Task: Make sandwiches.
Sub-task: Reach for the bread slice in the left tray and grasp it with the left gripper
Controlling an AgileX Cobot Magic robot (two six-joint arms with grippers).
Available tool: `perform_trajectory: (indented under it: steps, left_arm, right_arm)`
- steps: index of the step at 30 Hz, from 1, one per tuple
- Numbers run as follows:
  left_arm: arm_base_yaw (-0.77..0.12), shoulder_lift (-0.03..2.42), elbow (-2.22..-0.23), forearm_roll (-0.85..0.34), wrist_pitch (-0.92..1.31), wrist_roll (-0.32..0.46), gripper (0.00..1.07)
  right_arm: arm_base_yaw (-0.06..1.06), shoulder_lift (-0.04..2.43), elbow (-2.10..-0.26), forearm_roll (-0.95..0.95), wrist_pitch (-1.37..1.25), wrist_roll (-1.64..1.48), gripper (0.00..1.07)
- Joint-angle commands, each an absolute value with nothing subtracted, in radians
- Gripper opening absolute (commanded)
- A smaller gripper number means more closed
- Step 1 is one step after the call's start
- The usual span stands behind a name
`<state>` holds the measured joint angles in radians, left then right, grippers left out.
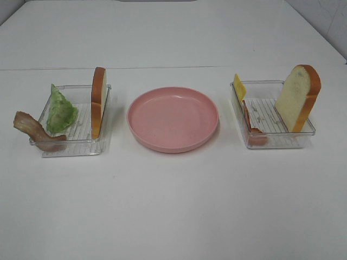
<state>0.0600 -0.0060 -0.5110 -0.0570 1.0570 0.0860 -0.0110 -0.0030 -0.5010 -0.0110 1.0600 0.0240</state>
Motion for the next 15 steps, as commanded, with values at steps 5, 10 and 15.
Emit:
perform_trajectory:
  steps: [5,10,15]
  left_arm:
    - [0.056,-0.021,-0.509,-0.057,1.041,0.086,0.98]
    - [0.056,-0.021,-0.509,-0.057,1.041,0.086,0.98]
    - [0.056,-0.021,-0.509,-0.057,1.041,0.086,0.98]
  right_arm:
    - [-0.017,-0.017,-0.498,-0.02,1.054,0.026,0.97]
    - [-0.017,-0.017,-0.498,-0.02,1.054,0.026,0.97]
    - [-0.017,-0.017,-0.498,-0.02,1.054,0.026,0.97]
